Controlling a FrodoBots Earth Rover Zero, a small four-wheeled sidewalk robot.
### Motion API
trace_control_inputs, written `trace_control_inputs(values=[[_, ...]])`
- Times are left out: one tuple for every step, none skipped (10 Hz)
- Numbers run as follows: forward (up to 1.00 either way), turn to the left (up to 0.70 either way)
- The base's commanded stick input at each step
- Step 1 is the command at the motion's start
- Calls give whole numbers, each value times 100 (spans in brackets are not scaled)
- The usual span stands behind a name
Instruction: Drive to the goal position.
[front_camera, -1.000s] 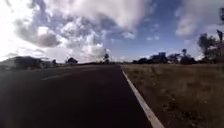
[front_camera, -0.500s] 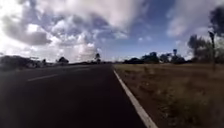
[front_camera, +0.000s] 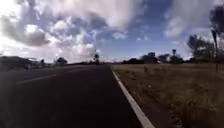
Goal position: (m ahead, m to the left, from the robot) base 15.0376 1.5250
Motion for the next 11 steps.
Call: trace_control_inputs(values=[[50, 0], [50, 0], [50, 0], [50, 0], [50, 0], [50, 0], [50, 0], [50, 0], [50, 0], [50, 0], [50, 0]])
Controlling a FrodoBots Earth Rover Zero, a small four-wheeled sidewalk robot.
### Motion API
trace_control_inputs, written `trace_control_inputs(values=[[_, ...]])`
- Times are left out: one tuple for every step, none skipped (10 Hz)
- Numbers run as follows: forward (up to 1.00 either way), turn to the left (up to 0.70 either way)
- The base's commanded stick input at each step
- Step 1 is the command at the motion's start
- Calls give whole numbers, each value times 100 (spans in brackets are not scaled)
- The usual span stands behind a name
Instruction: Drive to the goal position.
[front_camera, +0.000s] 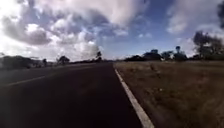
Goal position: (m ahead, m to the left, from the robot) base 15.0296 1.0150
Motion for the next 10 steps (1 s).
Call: trace_control_inputs(values=[[50, 0], [50, 0], [50, 0], [50, 0], [50, 0], [50, 0], [50, 0], [50, 0], [50, 0], [50, 0]])
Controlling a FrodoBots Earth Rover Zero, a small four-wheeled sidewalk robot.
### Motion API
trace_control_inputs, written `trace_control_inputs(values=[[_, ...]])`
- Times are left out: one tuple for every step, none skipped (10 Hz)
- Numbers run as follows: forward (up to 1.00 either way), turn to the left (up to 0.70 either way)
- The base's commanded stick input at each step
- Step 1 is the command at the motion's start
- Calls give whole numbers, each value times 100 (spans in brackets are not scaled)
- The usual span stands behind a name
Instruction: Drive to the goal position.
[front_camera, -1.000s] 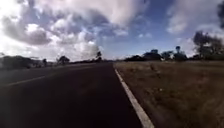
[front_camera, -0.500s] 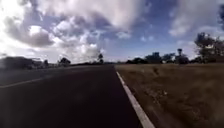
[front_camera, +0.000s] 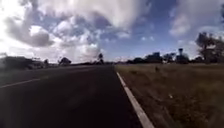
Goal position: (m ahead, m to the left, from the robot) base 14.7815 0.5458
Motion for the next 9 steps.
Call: trace_control_inputs(values=[[50, 0], [50, 0], [50, 0], [50, 0], [50, 0], [50, 0], [50, 0], [50, 0], [50, 0]])
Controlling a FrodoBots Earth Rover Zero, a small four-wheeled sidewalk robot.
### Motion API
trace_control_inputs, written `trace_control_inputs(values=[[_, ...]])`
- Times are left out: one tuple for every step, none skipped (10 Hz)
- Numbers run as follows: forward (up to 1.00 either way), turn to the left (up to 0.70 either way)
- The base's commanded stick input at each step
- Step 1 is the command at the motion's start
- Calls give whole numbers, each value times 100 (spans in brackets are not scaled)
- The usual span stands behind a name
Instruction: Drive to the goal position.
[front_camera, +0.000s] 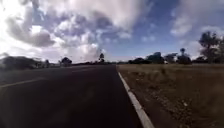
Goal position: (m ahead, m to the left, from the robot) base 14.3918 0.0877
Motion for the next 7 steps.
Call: trace_control_inputs(values=[[50, 0], [50, 0], [50, 0], [50, 0], [50, 0], [50, 0], [50, 0]])
